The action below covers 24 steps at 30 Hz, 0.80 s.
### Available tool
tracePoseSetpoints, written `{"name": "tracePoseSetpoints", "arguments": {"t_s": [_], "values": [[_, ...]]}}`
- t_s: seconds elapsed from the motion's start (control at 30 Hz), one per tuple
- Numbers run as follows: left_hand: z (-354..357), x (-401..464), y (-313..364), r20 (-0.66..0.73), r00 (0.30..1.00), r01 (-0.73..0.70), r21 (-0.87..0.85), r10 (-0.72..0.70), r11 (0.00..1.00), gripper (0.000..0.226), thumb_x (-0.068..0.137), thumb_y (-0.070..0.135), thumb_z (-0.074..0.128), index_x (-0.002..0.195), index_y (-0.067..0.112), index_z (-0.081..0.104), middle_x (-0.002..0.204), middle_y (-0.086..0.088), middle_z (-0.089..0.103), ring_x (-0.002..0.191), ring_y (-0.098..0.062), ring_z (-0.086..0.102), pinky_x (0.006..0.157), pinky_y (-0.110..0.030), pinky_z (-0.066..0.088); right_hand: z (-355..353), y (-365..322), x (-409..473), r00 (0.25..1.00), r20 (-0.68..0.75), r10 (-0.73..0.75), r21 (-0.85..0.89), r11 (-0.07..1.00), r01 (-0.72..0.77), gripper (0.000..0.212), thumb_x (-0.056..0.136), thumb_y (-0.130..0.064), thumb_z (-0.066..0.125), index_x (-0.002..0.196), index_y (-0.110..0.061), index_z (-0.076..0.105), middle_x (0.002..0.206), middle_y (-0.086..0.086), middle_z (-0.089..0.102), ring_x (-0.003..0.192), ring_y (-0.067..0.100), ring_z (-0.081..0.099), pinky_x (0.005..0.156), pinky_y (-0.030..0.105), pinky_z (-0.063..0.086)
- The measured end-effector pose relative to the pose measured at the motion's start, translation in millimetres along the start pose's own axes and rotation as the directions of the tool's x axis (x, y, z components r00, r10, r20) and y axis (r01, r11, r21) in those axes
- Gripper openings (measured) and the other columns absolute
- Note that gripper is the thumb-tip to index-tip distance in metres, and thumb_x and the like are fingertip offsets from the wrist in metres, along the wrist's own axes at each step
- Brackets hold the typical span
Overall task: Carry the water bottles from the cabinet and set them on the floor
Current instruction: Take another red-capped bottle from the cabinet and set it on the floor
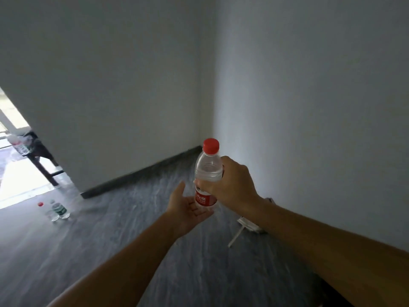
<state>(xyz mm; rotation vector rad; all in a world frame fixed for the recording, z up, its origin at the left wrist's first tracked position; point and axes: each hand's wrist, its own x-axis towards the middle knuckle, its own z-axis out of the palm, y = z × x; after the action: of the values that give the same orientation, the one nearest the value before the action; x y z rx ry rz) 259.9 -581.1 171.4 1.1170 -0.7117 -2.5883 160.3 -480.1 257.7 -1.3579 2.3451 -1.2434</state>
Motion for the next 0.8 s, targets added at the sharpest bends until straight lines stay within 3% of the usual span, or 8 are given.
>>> {"name": "tracePoseSetpoints", "arguments": {"t_s": [0.13,0.3,0.4,0.5,0.57,0.8], "values": [[-38,-10,34,-0.053,0.997,-0.051,-0.042,0.049,0.998,0.083,0.085,0.069,0.041,0.114,-0.008,0.054,0.102,-0.029,0.070,0.091,-0.038,0.070,0.071,-0.044,0.058,38,-34,21,0.996,0.070,-0.047,0.009,0.999,0.046,0.054,0.069,-0.053,0.077,0.109,-0.022,0.058,0.103,-0.005,0.069,0.086,0.010,0.065,0.076,0.024,0.054],[-75,-18,73,-0.102,0.989,-0.117,-0.099,0.107,0.988,0.083,0.086,0.069,0.040,0.111,-0.009,0.055,0.102,-0.028,0.070,0.092,-0.037,0.070,0.076,-0.044,0.057,81,-65,50,0.983,0.136,-0.123,0.051,0.992,0.117,0.052,0.069,-0.050,0.079,0.108,-0.019,0.061,0.100,-0.004,0.070,0.086,0.010,0.066,0.076,0.028,0.057],[-95,-23,97,-0.143,0.979,-0.162,-0.141,0.142,0.977,0.080,0.086,0.068,0.041,0.105,-0.008,0.055,0.096,-0.028,0.071,0.088,-0.038,0.071,0.068,-0.043,0.059,108,-82,71,0.968,0.191,-0.164,0.075,0.985,0.153,0.054,0.068,-0.050,0.079,0.108,-0.020,0.059,0.101,-0.005,0.069,0.089,0.011,0.066,0.078,0.031,0.057],[-114,-27,119,-0.194,0.965,-0.214,-0.182,0.178,0.960,0.080,0.086,0.068,0.041,0.103,-0.009,0.055,0.095,-0.029,0.071,0.086,-0.039,0.071,0.065,-0.043,0.059,133,-98,90,0.948,0.234,-0.215,0.112,0.975,0.193,0.053,0.066,-0.051,0.080,0.105,-0.023,0.057,0.098,-0.009,0.068,0.084,0.008,0.065,0.073,0.025,0.055],[-127,-29,133,-0.219,0.954,-0.248,-0.185,0.206,0.951,0.080,0.087,0.068,0.040,0.105,-0.009,0.056,0.093,-0.028,0.071,0.084,-0.037,0.072,0.066,-0.043,0.059,148,-109,100,0.933,0.261,-0.248,0.134,0.966,0.219,0.053,0.065,-0.054,0.079,0.103,-0.024,0.057,0.093,-0.012,0.066,0.081,0.006,0.064,0.070,0.022,0.054],[-172,-44,174,-0.320,0.904,-0.366,-0.235,0.284,0.900,0.081,0.088,0.067,0.039,0.107,-0.009,0.057,0.097,-0.027,0.071,0.094,-0.038,0.069,0.072,-0.045,0.056,200,-151,132,0.866,0.360,-0.347,0.200,0.935,0.292,0.062,0.064,-0.056,0.078,0.110,-0.019,0.058,0.102,-0.004,0.070,0.087,0.012,0.067,0.076,0.034,0.059]]}}
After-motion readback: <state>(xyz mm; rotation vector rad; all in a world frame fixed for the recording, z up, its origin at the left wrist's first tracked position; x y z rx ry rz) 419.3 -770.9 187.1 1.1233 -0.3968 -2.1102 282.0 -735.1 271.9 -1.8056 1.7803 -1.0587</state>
